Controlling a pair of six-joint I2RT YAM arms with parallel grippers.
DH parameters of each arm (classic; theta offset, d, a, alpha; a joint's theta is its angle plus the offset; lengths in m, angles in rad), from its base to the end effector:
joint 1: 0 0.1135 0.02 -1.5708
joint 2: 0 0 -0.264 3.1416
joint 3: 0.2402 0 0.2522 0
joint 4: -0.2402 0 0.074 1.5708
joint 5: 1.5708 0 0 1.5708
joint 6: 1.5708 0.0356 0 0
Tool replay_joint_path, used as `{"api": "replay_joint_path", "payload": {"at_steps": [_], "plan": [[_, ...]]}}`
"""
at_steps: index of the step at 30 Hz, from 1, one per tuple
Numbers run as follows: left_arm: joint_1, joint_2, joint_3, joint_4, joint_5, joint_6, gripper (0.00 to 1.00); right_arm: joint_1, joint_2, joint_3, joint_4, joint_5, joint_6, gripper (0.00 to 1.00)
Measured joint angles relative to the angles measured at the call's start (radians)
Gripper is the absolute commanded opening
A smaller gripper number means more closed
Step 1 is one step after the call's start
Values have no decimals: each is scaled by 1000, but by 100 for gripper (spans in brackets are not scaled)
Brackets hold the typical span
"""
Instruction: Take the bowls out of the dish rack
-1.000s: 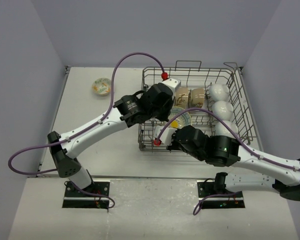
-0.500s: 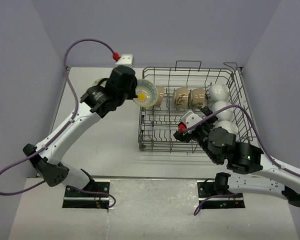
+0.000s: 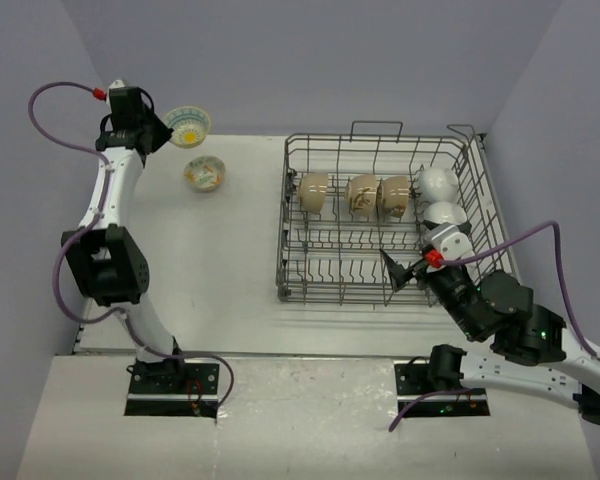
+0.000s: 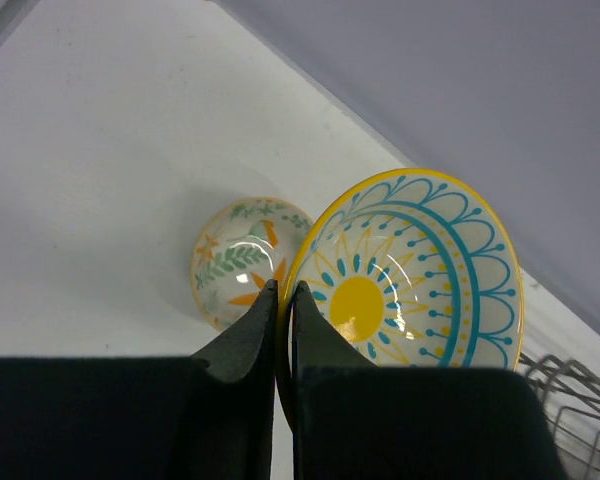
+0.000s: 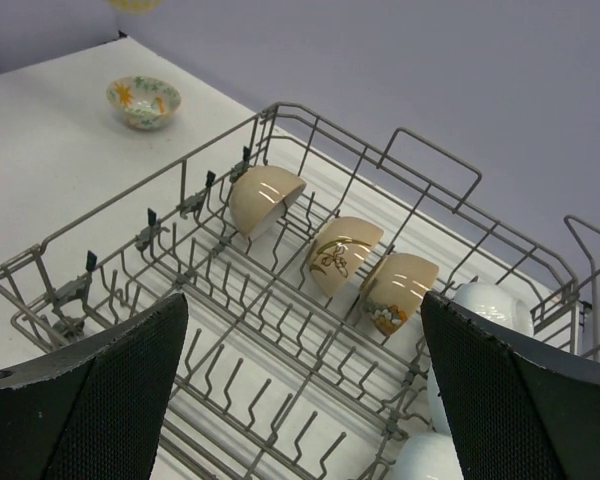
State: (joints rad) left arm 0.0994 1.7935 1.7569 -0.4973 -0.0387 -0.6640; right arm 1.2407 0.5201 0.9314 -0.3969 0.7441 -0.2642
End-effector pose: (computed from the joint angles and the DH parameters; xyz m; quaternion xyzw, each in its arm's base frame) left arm 0.4174 0.0430 0.3662 -0.3324 0.8024 -0.1219 0.4805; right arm 0.0525 0.0789 0.3991 -0.2579 0.6543 0.0858 0.7056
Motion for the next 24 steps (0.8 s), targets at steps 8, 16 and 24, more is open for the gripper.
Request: {"api": "replay_joint_path", "payload": {"at_steps": [8,16,24], "plan": [[31,291,124,-3,88,3,0,0,32,-8,-17,-59,25,99],[32,319,124,21,144,31,0,0,39,-45,-15,-82,24,99],[36,325,83,23,122,49,0,0,35,-51,-13,-83,24,99]]}}
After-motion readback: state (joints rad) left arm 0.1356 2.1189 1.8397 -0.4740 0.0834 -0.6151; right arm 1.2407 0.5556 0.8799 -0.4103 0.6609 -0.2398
